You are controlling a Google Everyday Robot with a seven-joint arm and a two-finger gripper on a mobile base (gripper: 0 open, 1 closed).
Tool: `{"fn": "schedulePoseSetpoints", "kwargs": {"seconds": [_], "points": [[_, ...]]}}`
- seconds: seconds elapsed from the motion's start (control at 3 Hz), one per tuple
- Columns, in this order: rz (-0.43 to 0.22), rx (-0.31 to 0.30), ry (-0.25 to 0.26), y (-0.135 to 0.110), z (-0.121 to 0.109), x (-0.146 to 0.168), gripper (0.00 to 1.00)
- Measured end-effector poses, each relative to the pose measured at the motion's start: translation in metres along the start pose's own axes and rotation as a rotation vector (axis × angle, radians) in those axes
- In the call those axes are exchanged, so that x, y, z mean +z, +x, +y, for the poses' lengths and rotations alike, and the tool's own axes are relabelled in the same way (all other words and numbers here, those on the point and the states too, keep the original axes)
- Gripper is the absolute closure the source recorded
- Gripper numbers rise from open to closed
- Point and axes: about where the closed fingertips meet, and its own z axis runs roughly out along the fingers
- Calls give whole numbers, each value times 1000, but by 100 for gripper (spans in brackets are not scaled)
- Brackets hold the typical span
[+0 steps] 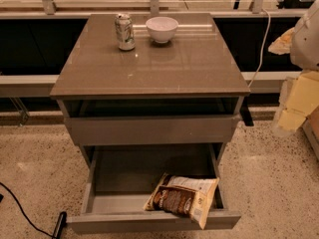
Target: Pick brown chip bag from middle drawer and place on counter
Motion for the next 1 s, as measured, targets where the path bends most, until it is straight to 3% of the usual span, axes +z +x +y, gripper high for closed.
{"fn": "schedulePoseSetpoints", "kwargs": {"seconds": [0.33, 0.67, 1.0], "points": [[0, 0, 0, 0, 0, 0, 0], [-31, -84, 12, -23, -12, 16, 0], [-84, -236, 25, -64, -16, 70, 0]]}}
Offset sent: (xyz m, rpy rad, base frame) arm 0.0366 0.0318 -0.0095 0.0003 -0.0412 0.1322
